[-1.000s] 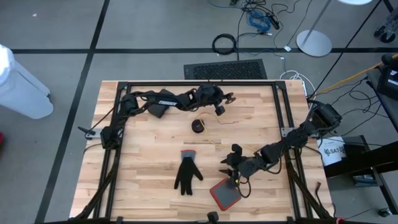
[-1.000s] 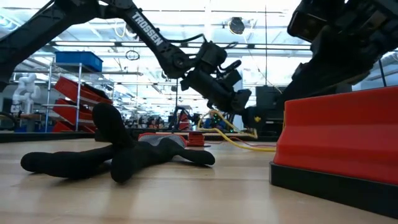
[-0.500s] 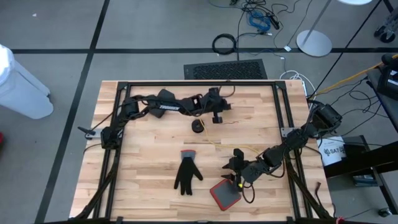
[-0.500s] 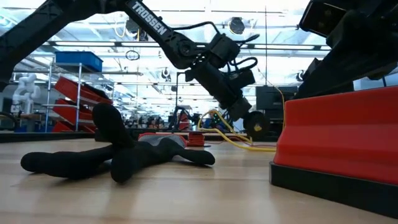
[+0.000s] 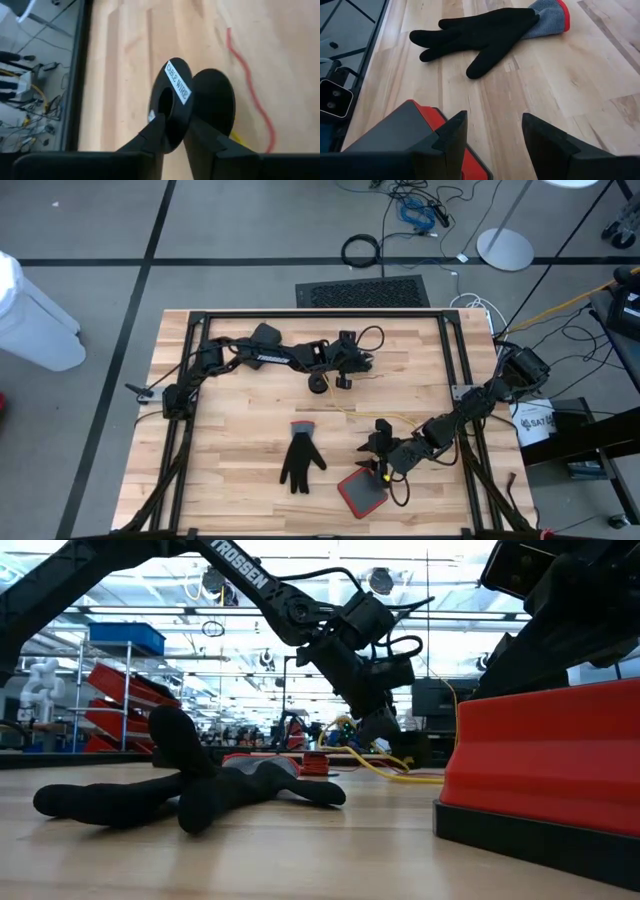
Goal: Coil cords
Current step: Uncoil the yellow wire from the black spool
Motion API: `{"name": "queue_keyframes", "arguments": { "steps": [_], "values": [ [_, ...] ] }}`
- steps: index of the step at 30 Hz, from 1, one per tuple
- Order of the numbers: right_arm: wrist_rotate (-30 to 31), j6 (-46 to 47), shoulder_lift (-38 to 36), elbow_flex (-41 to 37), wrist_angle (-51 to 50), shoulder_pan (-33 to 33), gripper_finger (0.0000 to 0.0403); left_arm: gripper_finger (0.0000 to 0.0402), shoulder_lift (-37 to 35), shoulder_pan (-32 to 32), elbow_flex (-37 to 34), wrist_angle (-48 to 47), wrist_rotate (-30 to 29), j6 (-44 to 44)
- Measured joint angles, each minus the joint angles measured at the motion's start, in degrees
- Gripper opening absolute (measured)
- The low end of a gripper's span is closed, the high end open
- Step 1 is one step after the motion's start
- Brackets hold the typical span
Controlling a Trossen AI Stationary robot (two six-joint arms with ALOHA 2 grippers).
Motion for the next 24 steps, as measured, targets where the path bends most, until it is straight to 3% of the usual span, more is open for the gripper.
{"name": "queue_keyframes", "arguments": {
  "steps": [7, 17, 24],
  "values": [
    [0.81, -0.16, 0.0, 0.0, -1.89, 0.0, 0.0176, 0.0129, 0.0, -2.3, -0.02, -2.37, -0.44, -0.04],
    [6.41, -1.71, 0.0, 0.0, -5.08, -0.02, 0.0176, 0.0133, -0.06, -4.53, -0.04, -6.1, -5.65, -0.23],
    [10.84, -3.28, -0.02, 0.0, -7.45, -0.02, 0.0176, 0.0133, -2.0, -4.71, -0.07, -5.75, -1.12, -4.76]
  ]
}}
